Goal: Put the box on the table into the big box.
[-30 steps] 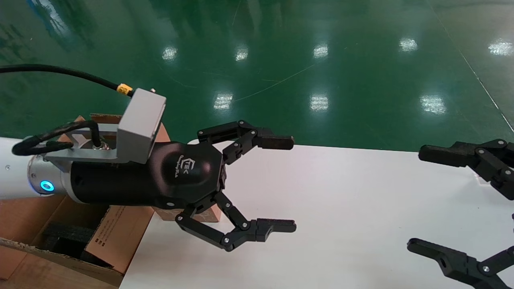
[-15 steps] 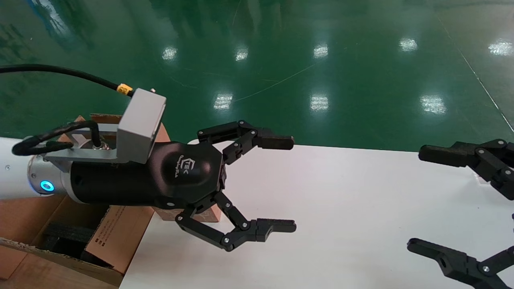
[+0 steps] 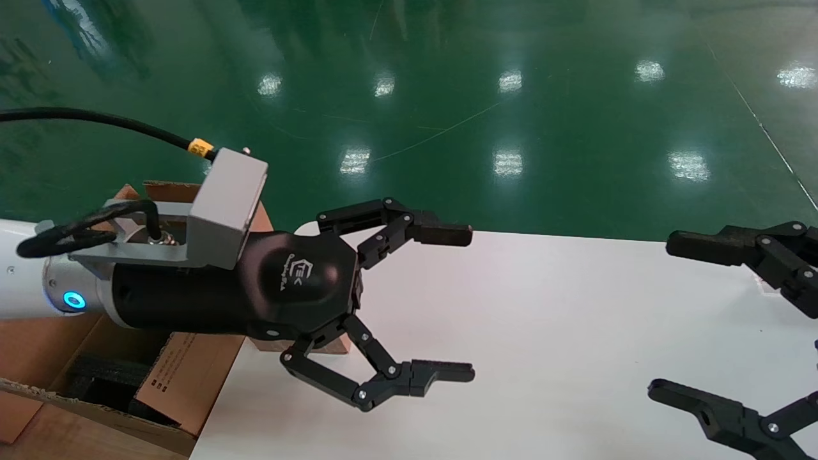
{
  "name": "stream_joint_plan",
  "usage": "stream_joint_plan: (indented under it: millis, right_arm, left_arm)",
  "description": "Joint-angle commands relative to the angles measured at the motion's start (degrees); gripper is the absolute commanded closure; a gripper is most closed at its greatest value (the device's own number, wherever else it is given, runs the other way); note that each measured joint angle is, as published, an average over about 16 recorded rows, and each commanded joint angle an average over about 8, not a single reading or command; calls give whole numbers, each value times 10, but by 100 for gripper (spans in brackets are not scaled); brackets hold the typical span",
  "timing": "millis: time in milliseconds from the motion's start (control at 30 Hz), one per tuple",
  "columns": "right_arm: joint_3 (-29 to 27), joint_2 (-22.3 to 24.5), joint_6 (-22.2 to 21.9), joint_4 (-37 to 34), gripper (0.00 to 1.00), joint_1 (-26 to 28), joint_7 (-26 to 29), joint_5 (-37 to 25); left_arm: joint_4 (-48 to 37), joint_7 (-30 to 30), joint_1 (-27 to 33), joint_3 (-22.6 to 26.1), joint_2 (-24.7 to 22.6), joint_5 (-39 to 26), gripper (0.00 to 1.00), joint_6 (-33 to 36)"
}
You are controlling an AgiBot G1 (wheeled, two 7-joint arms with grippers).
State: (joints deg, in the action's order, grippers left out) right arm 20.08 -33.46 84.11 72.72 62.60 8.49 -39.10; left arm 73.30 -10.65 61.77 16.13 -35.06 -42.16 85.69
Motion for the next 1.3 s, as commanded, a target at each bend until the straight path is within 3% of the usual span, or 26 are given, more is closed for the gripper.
stream_joint_plan:
  millis: [33,833,1300]
  right_arm:
    - [0,0,0,0,0,0,0,0]
    - [0,0,0,0,0,0,0,0]
    - [0,0,0,0,0,0,0,0]
  left_arm:
    - [1,-1,0,0,0,0,0,0]
    - [-10,8,1,4,-1,-12,0,-1]
    - [-48,24,12,33,3,-100,0,-16]
